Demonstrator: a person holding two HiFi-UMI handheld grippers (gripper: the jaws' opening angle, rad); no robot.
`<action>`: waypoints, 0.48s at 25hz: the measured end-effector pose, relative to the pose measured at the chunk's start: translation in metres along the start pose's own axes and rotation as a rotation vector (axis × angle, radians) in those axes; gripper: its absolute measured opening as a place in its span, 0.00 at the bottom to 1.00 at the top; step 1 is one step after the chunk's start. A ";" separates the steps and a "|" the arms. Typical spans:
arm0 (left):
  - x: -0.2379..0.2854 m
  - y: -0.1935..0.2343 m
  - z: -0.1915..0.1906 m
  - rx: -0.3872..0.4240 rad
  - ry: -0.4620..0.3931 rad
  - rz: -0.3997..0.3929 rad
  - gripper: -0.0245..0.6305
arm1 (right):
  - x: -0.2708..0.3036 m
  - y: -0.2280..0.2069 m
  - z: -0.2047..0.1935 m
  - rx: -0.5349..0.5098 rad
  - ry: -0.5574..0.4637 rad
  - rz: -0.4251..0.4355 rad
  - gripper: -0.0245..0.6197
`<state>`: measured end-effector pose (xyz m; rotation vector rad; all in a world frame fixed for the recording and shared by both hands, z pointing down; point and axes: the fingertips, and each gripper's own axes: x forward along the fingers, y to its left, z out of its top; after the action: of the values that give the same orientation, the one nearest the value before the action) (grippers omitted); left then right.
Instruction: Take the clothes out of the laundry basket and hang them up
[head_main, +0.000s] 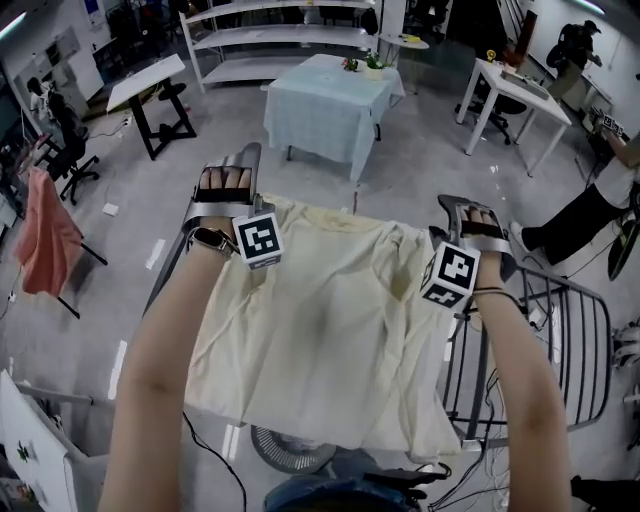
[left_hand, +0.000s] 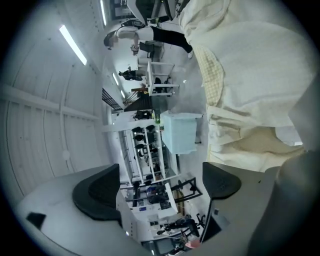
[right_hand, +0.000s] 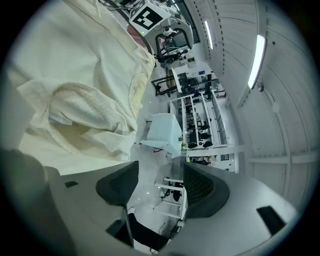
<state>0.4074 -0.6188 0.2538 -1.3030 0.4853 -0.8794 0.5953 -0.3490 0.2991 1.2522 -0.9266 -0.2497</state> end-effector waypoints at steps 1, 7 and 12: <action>-0.007 0.003 0.000 0.002 -0.006 0.007 0.78 | -0.008 -0.001 -0.001 0.002 0.004 -0.007 0.44; -0.055 0.019 -0.010 -0.038 -0.037 0.054 0.78 | -0.060 0.001 0.004 0.034 0.022 -0.045 0.44; -0.099 0.020 -0.023 -0.076 -0.058 0.070 0.78 | -0.107 0.016 0.019 0.085 0.015 -0.058 0.45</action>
<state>0.3369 -0.5554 0.2132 -1.3692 0.5203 -0.7693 0.5097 -0.2892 0.2644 1.3587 -0.8963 -0.2485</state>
